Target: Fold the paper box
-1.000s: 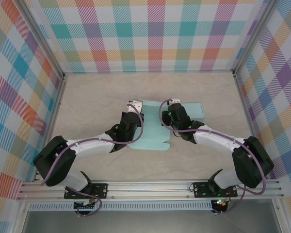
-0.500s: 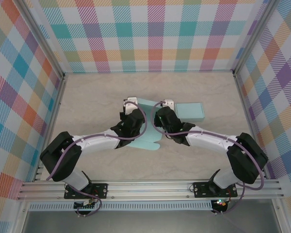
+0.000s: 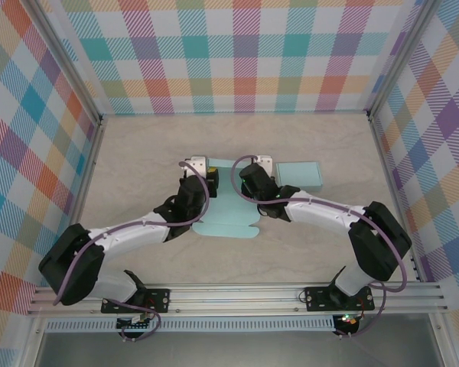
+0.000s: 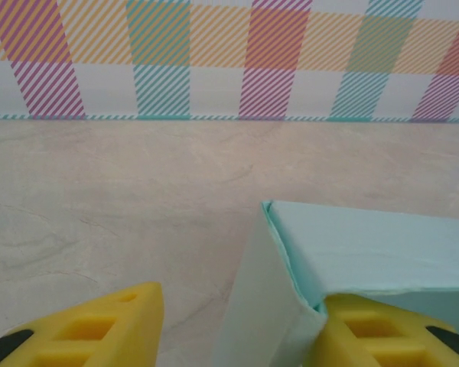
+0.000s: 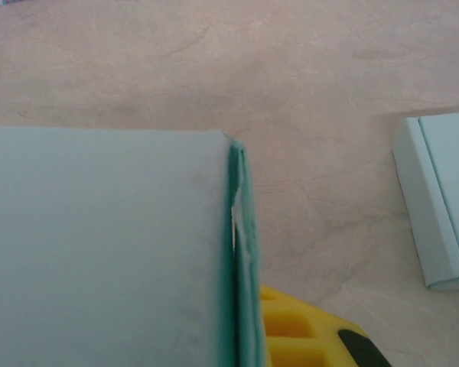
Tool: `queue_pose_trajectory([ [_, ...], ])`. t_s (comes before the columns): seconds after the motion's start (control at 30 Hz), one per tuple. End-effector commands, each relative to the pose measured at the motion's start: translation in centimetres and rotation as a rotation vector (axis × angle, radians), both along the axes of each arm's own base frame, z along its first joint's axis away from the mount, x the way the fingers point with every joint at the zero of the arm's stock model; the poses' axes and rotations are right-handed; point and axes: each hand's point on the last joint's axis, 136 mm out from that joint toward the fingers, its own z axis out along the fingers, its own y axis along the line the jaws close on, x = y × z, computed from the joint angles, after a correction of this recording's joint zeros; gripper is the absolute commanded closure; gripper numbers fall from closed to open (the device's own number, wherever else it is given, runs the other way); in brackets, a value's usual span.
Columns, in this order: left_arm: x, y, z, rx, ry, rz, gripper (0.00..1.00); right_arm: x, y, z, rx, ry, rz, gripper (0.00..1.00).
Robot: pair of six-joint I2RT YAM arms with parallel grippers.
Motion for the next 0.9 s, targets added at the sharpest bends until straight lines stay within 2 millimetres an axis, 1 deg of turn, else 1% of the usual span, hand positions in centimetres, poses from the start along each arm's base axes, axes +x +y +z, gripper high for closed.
queue_pose_trajectory([
  [0.0, -1.1, 0.3, -0.2, -0.025, 0.018, -0.024, 0.52, 0.3, 0.2, 0.8, 0.022, 0.002, -0.019, 1.00],
  [0.1, -1.7, 0.7, -0.9, -0.017, 0.037, -0.018, 0.51, 0.3, 0.2, 0.9, 0.024, 0.003, -0.023, 1.00],
  [0.2, -2.0, 0.7, -1.6, -0.005, 0.051, -0.020, 0.51, 0.2, 0.2, 1.0, 0.030, 0.004, -0.024, 1.00],
  [0.27, -1.9, 0.9, -2.0, 0.009, 0.054, -0.006, 0.51, 0.1, 0.3, 1.0, 0.038, 0.006, -0.021, 1.00],
  [0.37, -1.4, 0.9, -2.3, 0.044, 0.042, 0.011, 0.54, -0.1, 0.4, 1.1, 0.058, 0.015, -0.019, 1.00],
  [0.4, -1.2, 0.7, -2.3, 0.065, 0.035, 0.015, 0.57, -0.2, 0.4, 1.1, 0.064, 0.019, -0.017, 1.00],
  [0.53, -0.3, 0.9, -2.1, 0.180, -0.003, 0.094, 0.86, -0.5, 0.6, 0.8, 0.083, 0.047, -0.018, 1.00],
  [0.57, 0.0, 1.1, -2.0, 0.205, -0.007, 0.124, 0.90, -0.7, 0.6, 0.6, 0.091, 0.059, -0.019, 1.00],
  [0.67, 0.5, 1.9, -1.9, 0.249, -0.025, 0.219, 0.96, -1.2, 1.0, 0.1, 0.129, 0.100, -0.018, 1.00],
  [0.87, 1.7, 3.0, -1.4, 0.310, -0.051, 0.385, 0.98, -2.0, 2.9, -1.1, 0.206, 0.168, 0.006, 1.00],
])
